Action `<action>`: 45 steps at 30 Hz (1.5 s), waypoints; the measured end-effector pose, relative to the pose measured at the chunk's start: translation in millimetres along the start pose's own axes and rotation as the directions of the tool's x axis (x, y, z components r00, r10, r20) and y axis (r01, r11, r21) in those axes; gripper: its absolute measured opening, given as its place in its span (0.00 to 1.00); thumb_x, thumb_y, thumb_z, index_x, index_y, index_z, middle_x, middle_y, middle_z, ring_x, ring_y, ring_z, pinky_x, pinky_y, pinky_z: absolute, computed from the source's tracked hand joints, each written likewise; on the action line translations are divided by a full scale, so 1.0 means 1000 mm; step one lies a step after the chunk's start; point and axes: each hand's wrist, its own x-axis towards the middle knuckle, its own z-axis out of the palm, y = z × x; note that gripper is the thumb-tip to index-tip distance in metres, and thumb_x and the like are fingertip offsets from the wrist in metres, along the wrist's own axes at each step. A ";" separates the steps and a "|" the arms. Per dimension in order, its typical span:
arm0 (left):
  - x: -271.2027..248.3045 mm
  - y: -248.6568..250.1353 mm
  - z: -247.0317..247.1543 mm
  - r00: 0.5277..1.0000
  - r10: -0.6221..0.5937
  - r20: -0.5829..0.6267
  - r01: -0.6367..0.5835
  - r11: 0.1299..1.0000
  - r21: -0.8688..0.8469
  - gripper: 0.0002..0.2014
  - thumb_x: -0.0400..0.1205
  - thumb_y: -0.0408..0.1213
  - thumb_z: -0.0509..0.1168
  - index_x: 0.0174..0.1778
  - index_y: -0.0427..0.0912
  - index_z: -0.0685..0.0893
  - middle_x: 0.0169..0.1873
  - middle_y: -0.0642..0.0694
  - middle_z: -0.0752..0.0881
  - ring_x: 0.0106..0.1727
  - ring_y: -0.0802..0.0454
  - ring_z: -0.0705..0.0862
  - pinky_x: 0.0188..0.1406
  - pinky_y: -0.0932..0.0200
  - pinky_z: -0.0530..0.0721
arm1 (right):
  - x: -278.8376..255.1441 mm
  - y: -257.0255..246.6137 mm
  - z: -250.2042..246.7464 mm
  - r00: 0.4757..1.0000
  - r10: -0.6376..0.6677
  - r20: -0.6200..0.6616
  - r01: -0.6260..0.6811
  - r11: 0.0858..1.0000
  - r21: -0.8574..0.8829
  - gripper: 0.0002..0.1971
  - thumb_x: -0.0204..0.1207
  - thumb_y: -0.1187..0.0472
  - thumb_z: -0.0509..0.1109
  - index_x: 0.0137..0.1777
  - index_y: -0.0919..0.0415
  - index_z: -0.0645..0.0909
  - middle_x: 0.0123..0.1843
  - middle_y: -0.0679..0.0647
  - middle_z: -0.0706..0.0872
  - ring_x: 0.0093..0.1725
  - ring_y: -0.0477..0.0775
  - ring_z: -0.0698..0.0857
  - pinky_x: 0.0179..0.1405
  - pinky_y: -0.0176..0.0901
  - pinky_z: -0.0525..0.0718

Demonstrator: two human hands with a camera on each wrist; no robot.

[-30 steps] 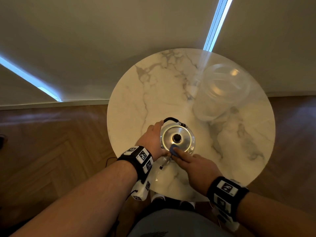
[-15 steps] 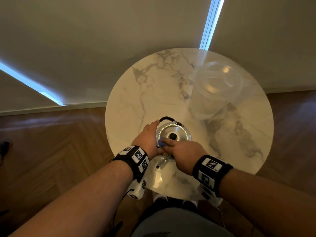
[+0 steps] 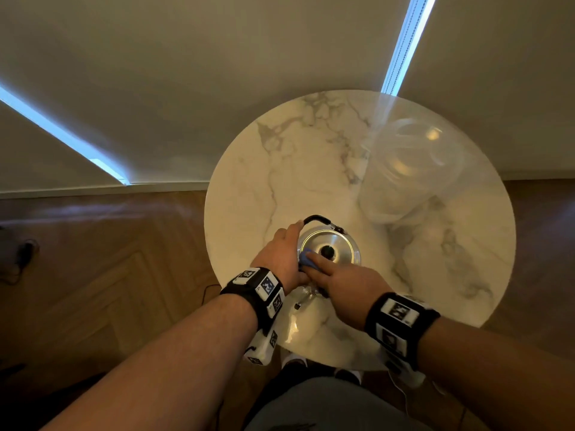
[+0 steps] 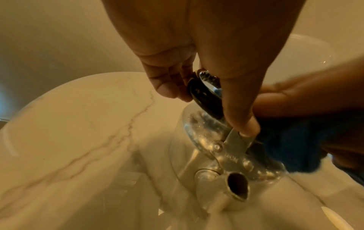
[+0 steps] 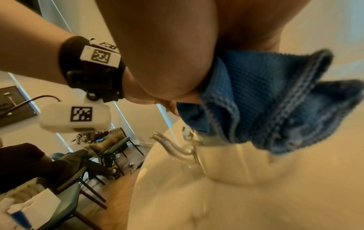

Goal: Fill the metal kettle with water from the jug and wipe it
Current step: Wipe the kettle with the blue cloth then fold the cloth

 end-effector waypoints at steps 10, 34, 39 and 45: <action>-0.003 0.007 -0.005 1.000 -0.021 0.015 0.021 1.000 0.009 0.62 0.63 0.47 0.88 0.87 0.56 0.54 0.73 0.46 0.74 0.67 0.45 0.83 0.61 0.50 0.85 | -0.022 0.056 0.019 0.977 0.184 -0.111 -0.156 0.964 0.217 0.47 0.74 0.68 0.57 0.83 0.24 0.43 0.87 0.29 0.42 0.58 0.54 0.85 0.48 0.45 0.85; -0.012 0.059 -0.001 0.977 0.155 -0.145 -0.095 0.929 0.357 0.09 0.80 0.50 0.72 0.56 0.62 0.91 0.85 0.58 0.60 0.77 0.43 0.62 0.54 0.46 0.88 | 0.007 0.090 0.021 0.935 0.291 -0.202 0.060 0.430 0.901 0.17 0.90 0.66 0.53 0.69 0.62 0.80 0.49 0.53 0.83 0.44 0.41 0.82 0.54 0.33 0.80; -0.006 0.068 -0.005 0.987 0.099 -0.130 -0.041 0.919 0.393 0.10 0.81 0.52 0.72 0.56 0.62 0.93 0.84 0.61 0.62 0.73 0.44 0.64 0.58 0.45 0.86 | -0.003 0.092 0.039 0.959 0.207 -0.194 0.076 0.472 0.878 0.18 0.90 0.66 0.54 0.75 0.62 0.76 0.51 0.52 0.85 0.40 0.33 0.83 0.56 0.27 0.73; -0.006 0.071 -0.003 0.986 0.070 -0.150 -0.004 0.916 0.401 0.09 0.81 0.53 0.71 0.55 0.63 0.92 0.85 0.62 0.62 0.72 0.43 0.65 0.58 0.48 0.85 | -0.026 0.092 0.059 0.969 0.145 -0.202 0.048 0.687 0.725 0.33 0.86 0.71 0.56 0.87 0.48 0.56 0.84 0.50 0.67 0.73 0.50 0.75 0.65 0.15 0.60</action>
